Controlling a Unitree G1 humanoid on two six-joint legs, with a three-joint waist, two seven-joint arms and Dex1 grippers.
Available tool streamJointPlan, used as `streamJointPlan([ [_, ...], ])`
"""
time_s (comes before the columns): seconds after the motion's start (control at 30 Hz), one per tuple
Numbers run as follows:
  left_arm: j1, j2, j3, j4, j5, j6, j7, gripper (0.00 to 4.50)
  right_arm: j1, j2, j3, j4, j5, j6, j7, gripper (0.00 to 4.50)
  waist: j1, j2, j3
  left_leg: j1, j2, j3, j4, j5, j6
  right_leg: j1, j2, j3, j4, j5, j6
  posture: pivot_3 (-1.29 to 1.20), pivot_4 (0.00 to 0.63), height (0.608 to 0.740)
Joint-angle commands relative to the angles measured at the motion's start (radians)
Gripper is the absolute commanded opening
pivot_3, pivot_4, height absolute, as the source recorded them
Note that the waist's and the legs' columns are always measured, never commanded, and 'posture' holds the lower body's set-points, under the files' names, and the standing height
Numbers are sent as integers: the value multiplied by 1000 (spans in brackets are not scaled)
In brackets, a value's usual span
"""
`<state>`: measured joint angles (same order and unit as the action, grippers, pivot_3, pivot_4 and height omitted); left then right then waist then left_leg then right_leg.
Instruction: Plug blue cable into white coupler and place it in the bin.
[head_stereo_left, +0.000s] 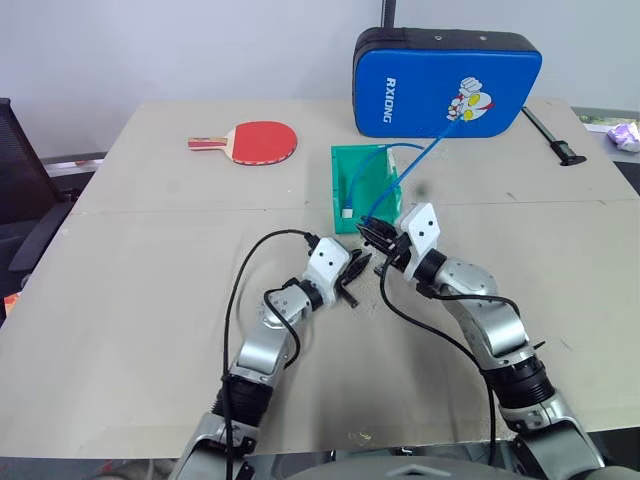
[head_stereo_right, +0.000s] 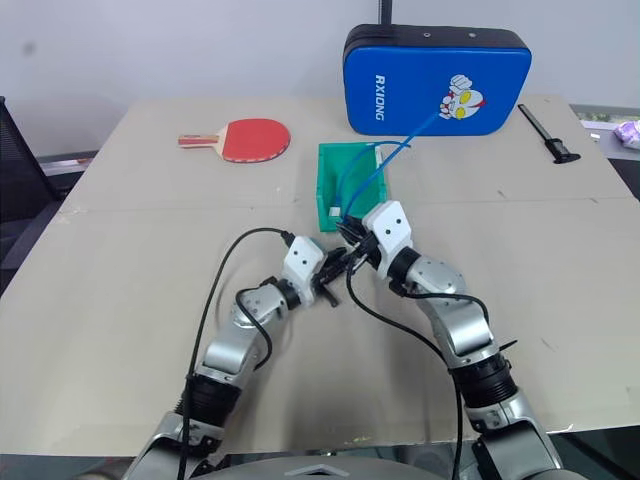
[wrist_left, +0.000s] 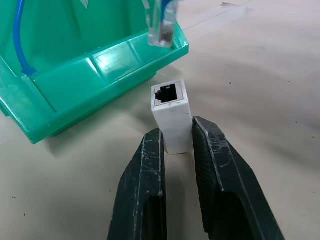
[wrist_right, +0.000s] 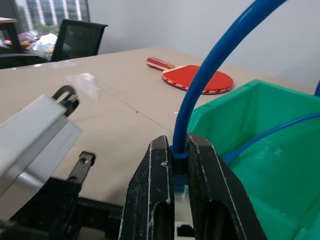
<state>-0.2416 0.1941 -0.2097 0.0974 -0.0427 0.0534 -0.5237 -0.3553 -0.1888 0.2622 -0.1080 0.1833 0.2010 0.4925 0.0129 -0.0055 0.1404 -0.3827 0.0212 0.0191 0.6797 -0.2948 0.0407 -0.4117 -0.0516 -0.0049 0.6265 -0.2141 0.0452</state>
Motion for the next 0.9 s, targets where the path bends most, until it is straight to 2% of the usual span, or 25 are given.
streamJointPlan([
  [0.03, 37, -6, -27, -8, 16, -3, 5, 205, 21, 6, 5, -27, -1, -24, 20, 0, -1, 0, 0, 0, 0, 0, 0, 0, 0, 0, 0, 0, 0, 0, 0, 0, 150, 728],
  [0.27, 88, -2, -41, -53, 24, 16, 4, 205, 54, -5, 17, -22, -39, -18, 31, 0, -2, 0, 0, 1, 1, 0, 0, 0, 0, 0, 0, 0, 0, 0, 0, 0, 150, 728],
  [0.9, 102, 24, -54, -34, 107, -30, 51, 205, 76, -40, 23, -25, -93, 55, 39, 0, -2, 1, -2, 3, 1, 0, 0, 0, 0, 1, 1, 0, 1, 0, 0, 0, 150, 728],
])
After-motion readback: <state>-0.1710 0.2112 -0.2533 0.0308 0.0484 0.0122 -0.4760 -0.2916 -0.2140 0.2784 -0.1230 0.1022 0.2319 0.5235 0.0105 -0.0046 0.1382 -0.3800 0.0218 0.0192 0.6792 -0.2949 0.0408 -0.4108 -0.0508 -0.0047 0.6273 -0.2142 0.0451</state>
